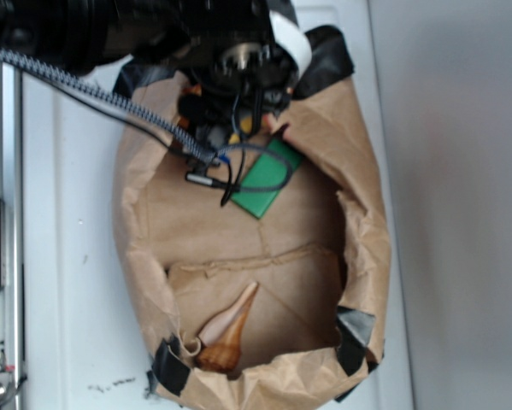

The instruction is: Grab the yellow cloth.

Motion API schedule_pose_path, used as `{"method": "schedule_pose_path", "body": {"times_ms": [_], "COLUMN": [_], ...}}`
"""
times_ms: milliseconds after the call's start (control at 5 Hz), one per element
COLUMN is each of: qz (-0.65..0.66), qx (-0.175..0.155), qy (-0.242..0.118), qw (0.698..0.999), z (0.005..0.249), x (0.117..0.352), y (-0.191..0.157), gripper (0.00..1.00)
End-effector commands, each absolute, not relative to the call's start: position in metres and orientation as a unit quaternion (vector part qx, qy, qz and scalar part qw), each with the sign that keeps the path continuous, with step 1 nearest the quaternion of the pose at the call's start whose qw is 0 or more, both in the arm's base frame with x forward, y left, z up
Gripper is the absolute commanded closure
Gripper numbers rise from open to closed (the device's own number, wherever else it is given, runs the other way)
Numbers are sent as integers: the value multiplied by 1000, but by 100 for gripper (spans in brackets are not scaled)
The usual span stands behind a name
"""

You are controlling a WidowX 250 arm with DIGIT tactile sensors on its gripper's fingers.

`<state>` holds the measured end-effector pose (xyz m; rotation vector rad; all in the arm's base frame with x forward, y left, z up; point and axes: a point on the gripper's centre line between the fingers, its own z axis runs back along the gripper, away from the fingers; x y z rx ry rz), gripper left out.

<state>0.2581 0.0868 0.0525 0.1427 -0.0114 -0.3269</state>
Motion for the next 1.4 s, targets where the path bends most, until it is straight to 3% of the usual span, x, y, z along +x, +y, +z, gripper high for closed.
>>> {"method": "schedule_pose_path", "body": {"times_ms": [0, 200, 400, 800, 1000, 1200], "qz": [-154, -134, -125, -131, -142, -153], "qx": [81, 78, 78, 69, 36, -1], "qy": [-12, -17, -27, -31, -34, -29], "qw": [985, 988, 989, 988, 989, 988], "z": [45, 46, 47, 58, 82, 115], "x": [268, 272, 275, 273, 264, 249], "y": [76, 76, 78, 80, 79, 79], "gripper": [0, 89, 100, 80, 0, 0]}}
